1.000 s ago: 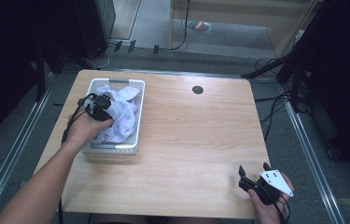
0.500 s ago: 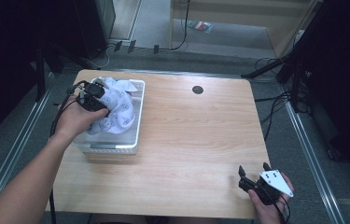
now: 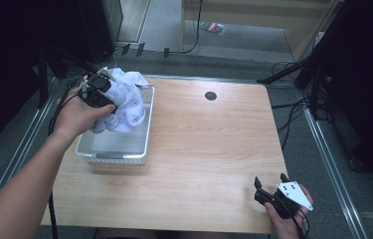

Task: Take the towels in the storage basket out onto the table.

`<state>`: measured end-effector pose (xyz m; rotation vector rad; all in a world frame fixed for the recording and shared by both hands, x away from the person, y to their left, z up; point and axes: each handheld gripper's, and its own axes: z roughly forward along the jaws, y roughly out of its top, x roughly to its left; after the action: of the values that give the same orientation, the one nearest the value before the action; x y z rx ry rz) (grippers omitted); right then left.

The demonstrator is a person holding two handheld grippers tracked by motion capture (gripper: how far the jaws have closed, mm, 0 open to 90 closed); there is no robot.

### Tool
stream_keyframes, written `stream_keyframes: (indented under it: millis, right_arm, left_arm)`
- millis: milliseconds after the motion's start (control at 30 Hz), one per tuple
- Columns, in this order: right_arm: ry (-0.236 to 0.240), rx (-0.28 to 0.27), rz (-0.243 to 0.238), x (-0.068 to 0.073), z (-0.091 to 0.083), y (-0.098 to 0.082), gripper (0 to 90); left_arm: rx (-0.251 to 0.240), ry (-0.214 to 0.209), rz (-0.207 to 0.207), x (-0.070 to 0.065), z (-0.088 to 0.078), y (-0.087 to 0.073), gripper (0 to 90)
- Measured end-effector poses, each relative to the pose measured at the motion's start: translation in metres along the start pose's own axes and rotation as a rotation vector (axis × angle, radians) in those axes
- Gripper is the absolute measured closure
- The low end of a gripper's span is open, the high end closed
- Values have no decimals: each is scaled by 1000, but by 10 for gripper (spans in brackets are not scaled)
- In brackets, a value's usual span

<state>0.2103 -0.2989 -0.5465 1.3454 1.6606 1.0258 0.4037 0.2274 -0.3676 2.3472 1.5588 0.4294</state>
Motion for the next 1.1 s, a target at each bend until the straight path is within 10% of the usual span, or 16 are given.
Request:
stream_keyframes:
  millis: [1100]
  right_arm:
    - [5,-3,1,-1,0,0,129]
  left_arm:
    - [-63,-34,109,-60,-29,38,598]
